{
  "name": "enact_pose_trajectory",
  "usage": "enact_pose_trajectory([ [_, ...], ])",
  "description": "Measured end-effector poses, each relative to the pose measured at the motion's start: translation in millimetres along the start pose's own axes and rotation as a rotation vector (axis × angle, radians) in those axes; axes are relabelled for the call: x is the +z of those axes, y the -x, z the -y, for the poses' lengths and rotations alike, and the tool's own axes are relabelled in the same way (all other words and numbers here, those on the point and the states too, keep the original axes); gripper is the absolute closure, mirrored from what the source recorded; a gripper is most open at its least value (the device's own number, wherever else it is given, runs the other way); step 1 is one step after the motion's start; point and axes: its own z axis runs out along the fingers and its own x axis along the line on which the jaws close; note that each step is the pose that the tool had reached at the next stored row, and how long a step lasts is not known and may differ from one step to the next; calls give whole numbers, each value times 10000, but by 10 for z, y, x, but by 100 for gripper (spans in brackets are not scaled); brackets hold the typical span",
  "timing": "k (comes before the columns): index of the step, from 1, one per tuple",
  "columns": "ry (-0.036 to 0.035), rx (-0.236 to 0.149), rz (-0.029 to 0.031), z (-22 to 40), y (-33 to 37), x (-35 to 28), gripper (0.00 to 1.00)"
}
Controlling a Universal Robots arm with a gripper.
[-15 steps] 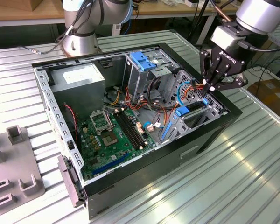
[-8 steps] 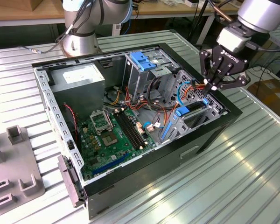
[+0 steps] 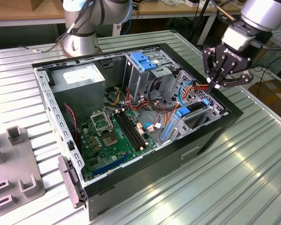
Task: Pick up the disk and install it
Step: 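Insert the first disk wire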
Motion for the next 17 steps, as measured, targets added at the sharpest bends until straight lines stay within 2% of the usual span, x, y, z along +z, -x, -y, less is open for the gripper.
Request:
enact_pose_trajectory([
  [3, 13, -545, -28, 18, -5, -2, 90],
  [6, 21, -745, -54, 72, -11, -5, 90],
  [9, 28, -1069, -70, 80, -13, -5, 90],
  [10, 35, -1473, -89, 83, -14, -4, 90],
  [11, 40, -1723, -102, 86, -15, -5, 90],
  [15, 53, -2441, -136, 99, -17, -4, 90],
  [16, 59, -2769, -153, 99, -17, -5, 90],
  [17, 63, -2928, -162, 100, -17, -5, 90],
])
